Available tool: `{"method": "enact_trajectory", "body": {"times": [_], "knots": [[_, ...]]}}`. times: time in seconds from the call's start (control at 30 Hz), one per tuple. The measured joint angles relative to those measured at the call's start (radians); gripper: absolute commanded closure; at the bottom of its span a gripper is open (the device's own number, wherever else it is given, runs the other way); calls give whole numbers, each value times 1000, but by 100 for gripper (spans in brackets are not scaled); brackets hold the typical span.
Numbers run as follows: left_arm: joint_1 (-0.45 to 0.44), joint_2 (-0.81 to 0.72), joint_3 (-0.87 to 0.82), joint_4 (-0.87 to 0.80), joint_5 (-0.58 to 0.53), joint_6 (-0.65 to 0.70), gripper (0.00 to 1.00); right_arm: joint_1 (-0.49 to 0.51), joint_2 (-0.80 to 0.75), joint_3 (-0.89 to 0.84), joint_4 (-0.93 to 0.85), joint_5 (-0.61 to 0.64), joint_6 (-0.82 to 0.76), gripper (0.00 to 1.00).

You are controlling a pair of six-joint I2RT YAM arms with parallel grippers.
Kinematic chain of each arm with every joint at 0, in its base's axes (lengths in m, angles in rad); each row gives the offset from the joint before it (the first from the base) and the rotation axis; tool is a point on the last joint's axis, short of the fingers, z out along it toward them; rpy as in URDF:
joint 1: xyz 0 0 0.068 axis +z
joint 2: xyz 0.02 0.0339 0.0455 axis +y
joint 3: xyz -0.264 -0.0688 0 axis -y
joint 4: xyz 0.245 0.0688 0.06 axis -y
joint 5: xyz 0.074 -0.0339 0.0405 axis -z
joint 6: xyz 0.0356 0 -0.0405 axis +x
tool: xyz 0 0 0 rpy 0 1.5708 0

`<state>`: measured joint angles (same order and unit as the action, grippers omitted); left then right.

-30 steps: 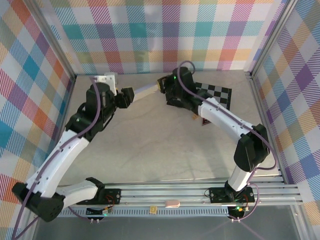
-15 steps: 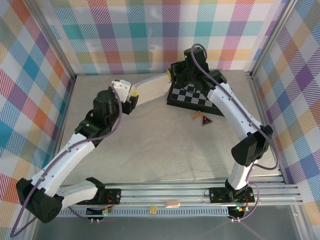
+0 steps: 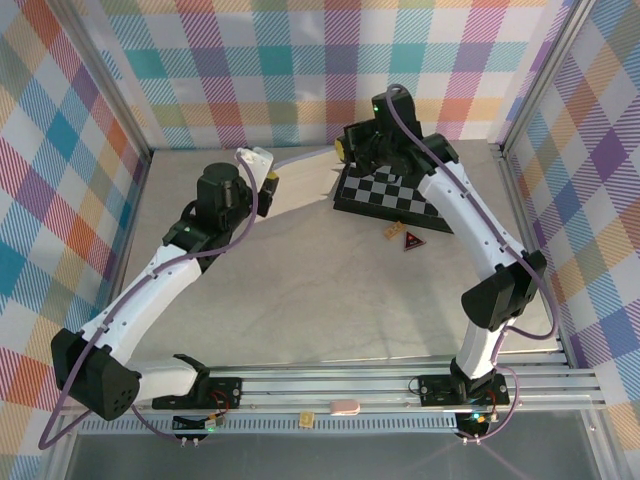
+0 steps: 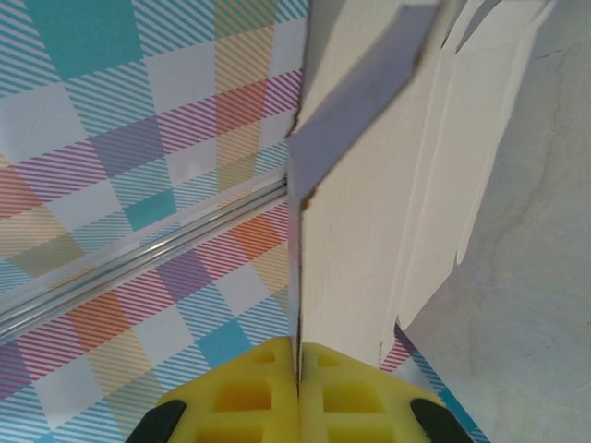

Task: Fold the paper box

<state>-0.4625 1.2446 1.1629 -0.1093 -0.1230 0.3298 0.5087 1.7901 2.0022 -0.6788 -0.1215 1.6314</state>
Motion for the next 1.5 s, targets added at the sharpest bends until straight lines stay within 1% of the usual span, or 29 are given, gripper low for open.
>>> {"method": "enact_trajectory", "body": {"times": [0.07,0.1,0.2,0.23,0.33,0.43,0.5,0.63,0.7,0.77,0.83,0.93,1.0,1.1,1.17,1.33,1.5], "knots": [[-4,2,15,-23,19,3,100,-1,0,1,6,-6,2,100],[-4,2,23,-40,27,0,100,-4,0,1,12,-12,2,96],[-6,2,42,-79,36,-25,100,-18,3,2,53,-48,-18,60],[-6,2,49,-90,36,-39,100,-24,3,5,61,-55,-30,51],[2,-8,84,-134,43,-88,100,-39,4,40,61,-37,-97,34],[28,-14,160,-204,118,-157,100,-43,-31,53,61,29,-171,26],[56,-13,224,-247,191,-202,100,-45,-74,52,54,84,-213,24],[93,17,327,-312,317,-277,100,-45,-200,44,42,190,-269,24],[100,55,351,-344,352,-301,100,-44,-256,39,30,223,-273,24],[100,105,356,-381,372,-316,100,-34,-299,34,8,266,-270,25],[100,167,350,-424,377,-334,100,2,-334,5,-19,326,-253,25],[100,233,302,-448,373,-363,100,82,-376,-109,-40,397,-214,27],[99,246,247,-439,372,-388,100,116,-382,-196,-45,406,-173,29],[86,246,151,-411,367,-422,100,129,-352,-314,-35,389,-111,32],[77,246,104,-391,364,-432,100,129,-299,-339,-34,371,-83,33],[46,246,51,-355,359,-430,100,127,-153,-316,-6,317,-45,32],[45,237,12,-326,356,-392,100,123,-52,-214,-9,267,-33,31]]}}
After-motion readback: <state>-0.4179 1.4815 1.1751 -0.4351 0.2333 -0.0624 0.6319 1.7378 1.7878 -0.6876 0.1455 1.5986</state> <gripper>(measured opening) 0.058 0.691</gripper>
